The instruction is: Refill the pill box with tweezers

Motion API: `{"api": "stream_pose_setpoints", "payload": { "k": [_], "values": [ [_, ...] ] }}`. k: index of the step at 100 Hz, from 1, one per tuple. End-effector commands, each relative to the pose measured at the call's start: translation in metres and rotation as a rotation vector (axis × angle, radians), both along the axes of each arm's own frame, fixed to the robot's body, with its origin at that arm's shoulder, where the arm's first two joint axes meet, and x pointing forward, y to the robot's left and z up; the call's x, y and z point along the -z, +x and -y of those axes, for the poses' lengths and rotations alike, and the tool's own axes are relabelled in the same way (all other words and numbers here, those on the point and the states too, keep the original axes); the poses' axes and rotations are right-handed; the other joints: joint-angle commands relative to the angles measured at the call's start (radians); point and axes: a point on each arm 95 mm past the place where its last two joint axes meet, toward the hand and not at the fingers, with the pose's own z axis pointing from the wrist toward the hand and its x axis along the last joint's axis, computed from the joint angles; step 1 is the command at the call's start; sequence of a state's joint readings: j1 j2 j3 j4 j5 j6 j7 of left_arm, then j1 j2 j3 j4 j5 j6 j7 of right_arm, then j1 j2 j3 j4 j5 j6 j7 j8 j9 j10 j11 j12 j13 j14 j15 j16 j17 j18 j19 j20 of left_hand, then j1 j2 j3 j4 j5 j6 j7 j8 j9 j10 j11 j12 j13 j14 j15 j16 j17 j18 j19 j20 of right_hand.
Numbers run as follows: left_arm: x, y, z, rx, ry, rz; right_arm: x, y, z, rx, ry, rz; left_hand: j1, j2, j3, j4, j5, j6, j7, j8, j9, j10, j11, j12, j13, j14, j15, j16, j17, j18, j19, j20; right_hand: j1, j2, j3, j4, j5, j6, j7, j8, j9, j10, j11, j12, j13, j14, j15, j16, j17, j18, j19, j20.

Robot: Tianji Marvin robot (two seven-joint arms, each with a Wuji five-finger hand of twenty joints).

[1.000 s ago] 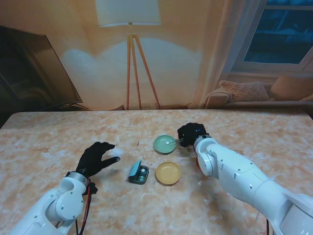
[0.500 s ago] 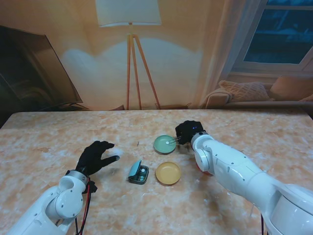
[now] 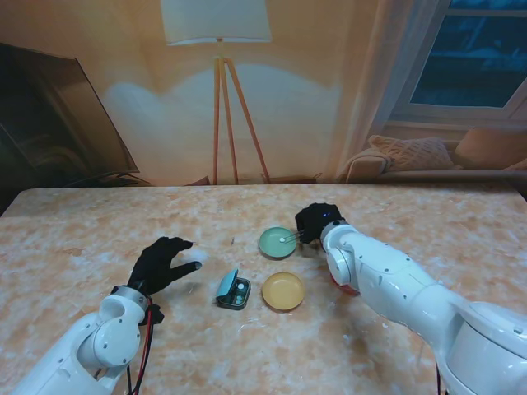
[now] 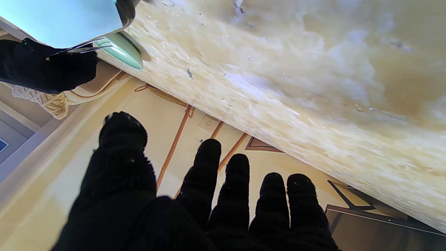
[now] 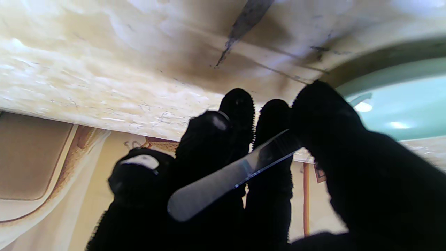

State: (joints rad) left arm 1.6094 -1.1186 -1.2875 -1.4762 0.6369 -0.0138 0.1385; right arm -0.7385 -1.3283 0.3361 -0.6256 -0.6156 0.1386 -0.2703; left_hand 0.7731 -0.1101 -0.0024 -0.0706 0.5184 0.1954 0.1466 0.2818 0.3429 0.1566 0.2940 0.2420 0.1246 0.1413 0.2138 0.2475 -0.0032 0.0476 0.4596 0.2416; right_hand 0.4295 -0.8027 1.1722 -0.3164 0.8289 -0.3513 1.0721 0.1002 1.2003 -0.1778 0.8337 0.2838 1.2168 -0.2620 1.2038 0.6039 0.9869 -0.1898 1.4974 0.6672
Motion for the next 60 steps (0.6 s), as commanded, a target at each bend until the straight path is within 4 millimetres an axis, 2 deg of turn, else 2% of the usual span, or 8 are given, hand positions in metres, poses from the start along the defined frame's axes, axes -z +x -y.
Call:
{"api": "stream_pose_setpoints", "payload": {
  "k": [1,60],
  "values": [
    [0.0,0.0006,0.001,0.004,-0.002,-0.009,0.0027,-0.0016,-0.0082,-0.013,0.001,-0.017,0.01,0.038,-0.019,0.023,0.02,-0.01,0.014,-0.01,0.011,-0.02,-0.007,0.008,-0.005,-0.029,0.013,-0.008,-0.006,-0.042,0.003,0.008,-0.002,0.006,0.012,0.018,0.002,-0.039,0.013,0.016,-0.003,0.095,-0.005,0.029,-0.017,-0.102,0.002,0.006,0.007,-0.087,0.004,0.011],
    [0.0006,-0.0012,0.0009,-0.003,-0.004,-0.012,0.0047,0.0006,-0.0163,-0.007,0.009,-0.023,0.009,0.037,-0.02,0.023,0.022,-0.007,0.016,-0.011,0.009,-0.019,-0.008,0.008,-0.004,-0.03,0.014,-0.007,-0.007,-0.041,0.006,0.009,0.007,0.018,0.012,0.022,0.013,-0.037,0.017,0.017,0.007,0.099,-0.001,0.032,-0.012,-0.101,0.005,0.007,0.009,-0.083,0.007,0.014]
  ]
}}
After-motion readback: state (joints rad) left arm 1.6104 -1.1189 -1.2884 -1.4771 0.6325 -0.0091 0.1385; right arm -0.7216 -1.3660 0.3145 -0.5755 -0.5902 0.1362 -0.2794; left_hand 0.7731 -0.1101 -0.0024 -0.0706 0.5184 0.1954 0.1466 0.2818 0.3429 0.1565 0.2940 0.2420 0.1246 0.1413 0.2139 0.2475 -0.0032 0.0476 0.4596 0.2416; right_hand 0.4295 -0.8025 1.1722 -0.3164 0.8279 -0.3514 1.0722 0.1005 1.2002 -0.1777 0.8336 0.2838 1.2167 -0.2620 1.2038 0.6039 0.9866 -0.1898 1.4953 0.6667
